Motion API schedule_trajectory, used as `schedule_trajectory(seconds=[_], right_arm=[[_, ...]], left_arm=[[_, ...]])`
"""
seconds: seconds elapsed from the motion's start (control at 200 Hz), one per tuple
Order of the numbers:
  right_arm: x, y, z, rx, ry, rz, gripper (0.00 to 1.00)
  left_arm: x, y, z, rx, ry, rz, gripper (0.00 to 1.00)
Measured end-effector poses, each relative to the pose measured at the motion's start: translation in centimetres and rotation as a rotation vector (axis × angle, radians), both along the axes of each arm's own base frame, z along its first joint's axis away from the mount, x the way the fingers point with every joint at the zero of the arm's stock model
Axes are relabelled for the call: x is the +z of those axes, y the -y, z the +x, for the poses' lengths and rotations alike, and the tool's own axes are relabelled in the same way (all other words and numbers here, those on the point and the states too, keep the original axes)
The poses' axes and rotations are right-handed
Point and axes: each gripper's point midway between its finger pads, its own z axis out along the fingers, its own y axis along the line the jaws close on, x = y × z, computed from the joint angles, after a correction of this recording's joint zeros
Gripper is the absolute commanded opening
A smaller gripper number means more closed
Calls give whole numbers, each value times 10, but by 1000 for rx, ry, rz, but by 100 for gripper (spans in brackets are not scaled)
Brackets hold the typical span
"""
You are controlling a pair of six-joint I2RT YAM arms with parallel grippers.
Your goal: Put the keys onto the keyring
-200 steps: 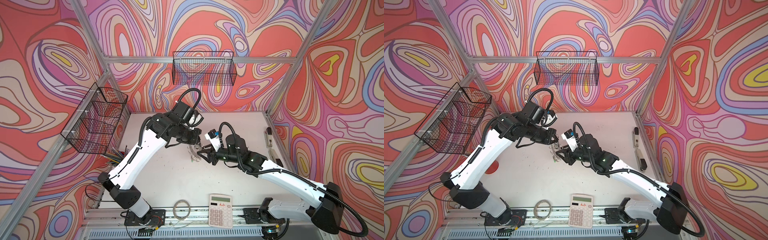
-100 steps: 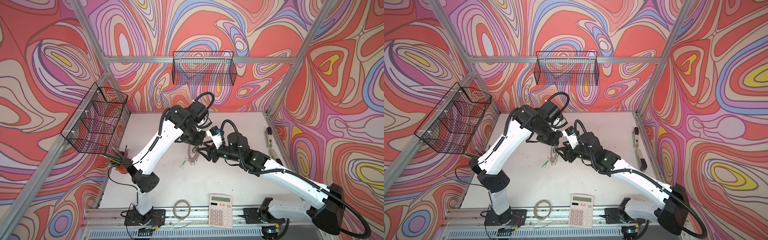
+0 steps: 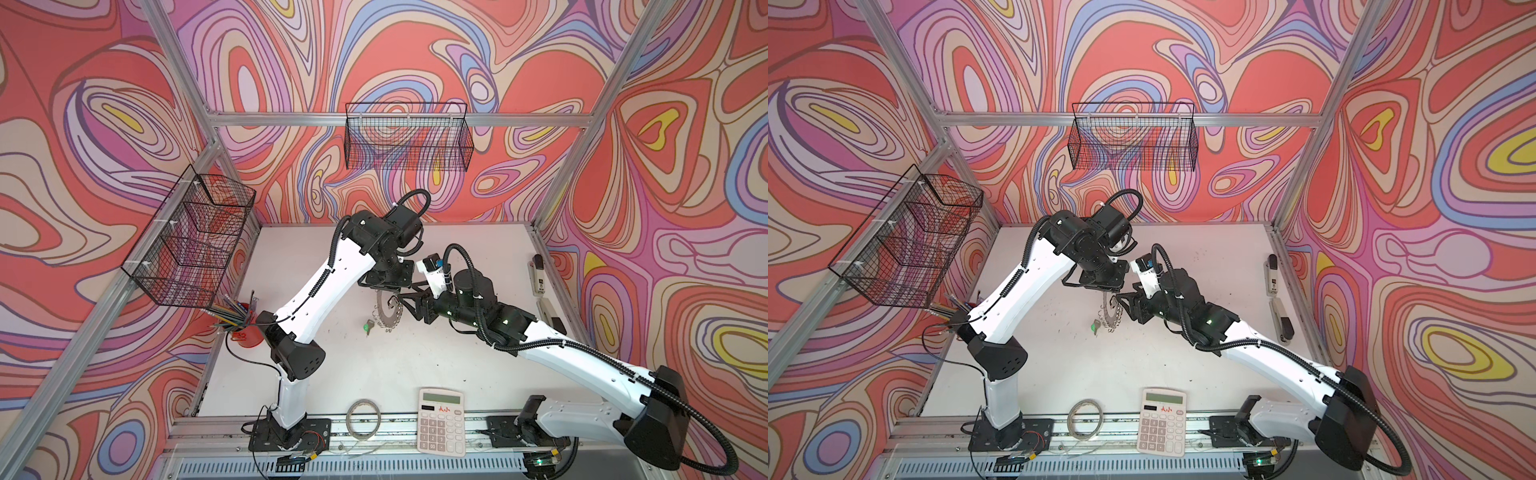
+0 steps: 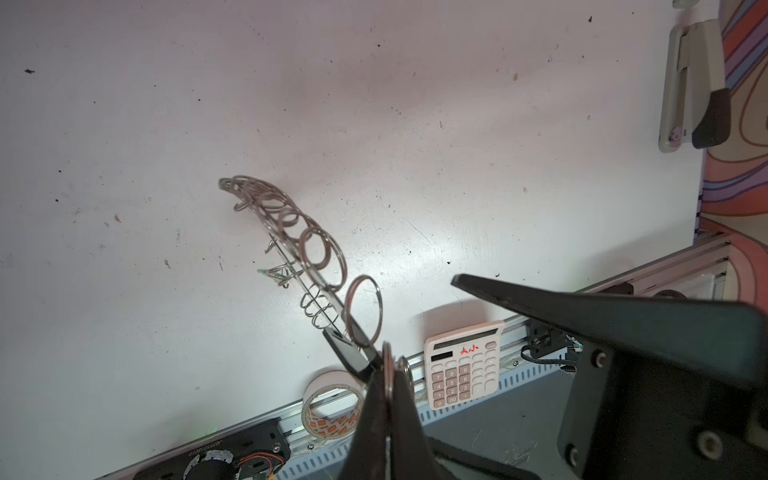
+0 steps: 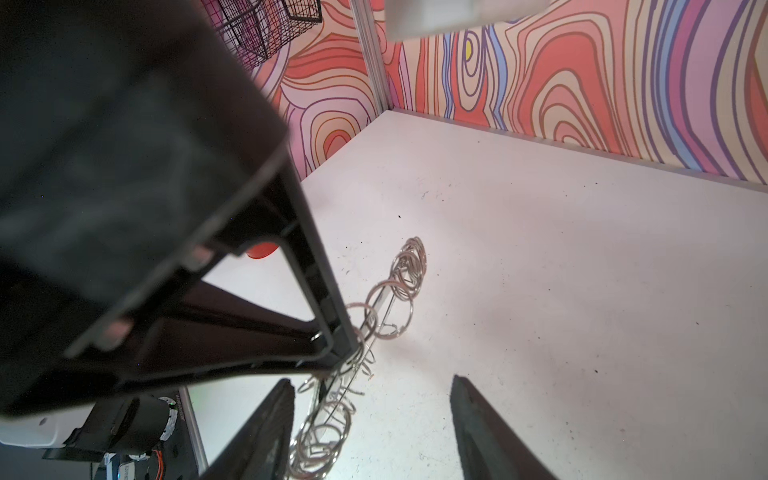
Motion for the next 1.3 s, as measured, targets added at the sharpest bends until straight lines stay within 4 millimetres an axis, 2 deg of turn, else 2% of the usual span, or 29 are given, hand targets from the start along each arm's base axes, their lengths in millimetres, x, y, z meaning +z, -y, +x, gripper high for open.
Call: schedule_trajectory(seconds=[0.486,0.721,0.957,1.137,1.297], right_arm=[[-11,-13,7,27,-27,-17,63],[-11,-14,16,-7,-30,-41,42],[-8,-9,19,-43,-20,-79,35],[-2,-6,21,-51,9,-113,30],[-11,3,22,-71,20,-183,25]], left_arm=[[-8,-4,1,106,-4,-46,0],[-4,-6,11,132,28,-79,0],[-3,-1,16,132,37,-135,0],[6,1,18,116,57,-175,0],[9,-1,12,79,54,-179,0]])
